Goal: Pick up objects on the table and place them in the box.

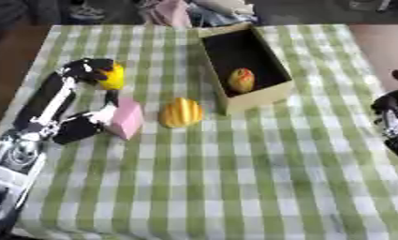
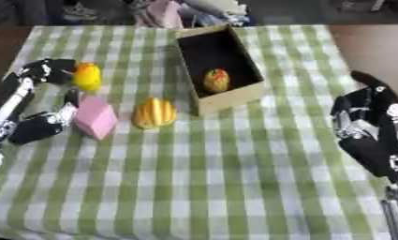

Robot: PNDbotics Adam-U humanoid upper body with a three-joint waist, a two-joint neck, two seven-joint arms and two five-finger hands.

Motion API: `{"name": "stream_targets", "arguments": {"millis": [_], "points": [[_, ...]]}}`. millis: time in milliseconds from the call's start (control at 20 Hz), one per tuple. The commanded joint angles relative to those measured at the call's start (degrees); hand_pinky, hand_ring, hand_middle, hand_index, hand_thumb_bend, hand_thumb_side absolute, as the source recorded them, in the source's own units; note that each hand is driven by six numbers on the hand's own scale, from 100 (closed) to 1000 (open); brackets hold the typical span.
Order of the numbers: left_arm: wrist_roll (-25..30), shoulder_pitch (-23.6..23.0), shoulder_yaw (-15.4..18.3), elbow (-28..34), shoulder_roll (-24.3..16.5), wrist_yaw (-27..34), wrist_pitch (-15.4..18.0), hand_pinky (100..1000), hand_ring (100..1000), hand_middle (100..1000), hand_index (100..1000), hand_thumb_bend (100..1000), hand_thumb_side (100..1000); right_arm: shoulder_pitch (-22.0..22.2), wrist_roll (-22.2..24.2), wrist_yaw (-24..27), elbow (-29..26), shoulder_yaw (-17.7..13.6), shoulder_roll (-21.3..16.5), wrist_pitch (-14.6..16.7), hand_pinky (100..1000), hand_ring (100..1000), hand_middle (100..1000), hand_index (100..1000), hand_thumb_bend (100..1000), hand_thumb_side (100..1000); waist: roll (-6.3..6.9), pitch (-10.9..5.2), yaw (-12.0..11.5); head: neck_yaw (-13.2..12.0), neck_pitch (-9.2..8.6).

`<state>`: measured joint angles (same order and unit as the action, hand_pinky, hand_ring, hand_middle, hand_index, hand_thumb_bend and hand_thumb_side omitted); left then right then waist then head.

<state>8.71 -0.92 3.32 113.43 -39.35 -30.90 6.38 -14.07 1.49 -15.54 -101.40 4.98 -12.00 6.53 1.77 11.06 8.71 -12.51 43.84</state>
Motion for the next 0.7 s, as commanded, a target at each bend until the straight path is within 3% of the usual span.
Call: {"name": "stream_targets", "arguments": {"millis": [50, 200, 350, 700], "points": [[4.71, 0.3, -0.88, 1.16, -9.96, -2.05, 1.01, 792, 774, 792, 897, 324, 369, -0.3, 0.31, -0.36, -0.73, -0.06, -1.31, 0.18, 472, 609, 545, 888, 100, 470, 1.0, -1.69, 0.2, 0.04, 0.28], [10.26, 1.45, -3.25, 1.16, -16.08, -2.86, 1.13, 816, 800, 823, 905, 458, 362, -0.2, 0.55, -0.35, -0.64, 0.11, -1.43, 0.23, 472, 609, 546, 888, 100, 470, 1.22, -1.92, 0.61, -0.12, 0.28], [16.31, 3.82, -5.85, 1.16, -20.24, -3.25, 0.38, 830, 818, 845, 911, 580, 424, -0.2, 0.78, -0.3, -0.58, 0.31, -1.5, 0.28, 472, 609, 546, 888, 100, 470, 1.39, -2.07, 1.06, -0.29, 0.28], [25.1, 10.32, -10.62, 0.56, -23.08, -3.35, 0.03, 849, 836, 867, 922, 768, 525, -0.23, 1.2, -0.1, -0.44, 0.7, -1.44, 0.39, 473, 610, 546, 888, 100, 470, 1.6, -2.12, 1.89, -0.5, 0.28]]}}
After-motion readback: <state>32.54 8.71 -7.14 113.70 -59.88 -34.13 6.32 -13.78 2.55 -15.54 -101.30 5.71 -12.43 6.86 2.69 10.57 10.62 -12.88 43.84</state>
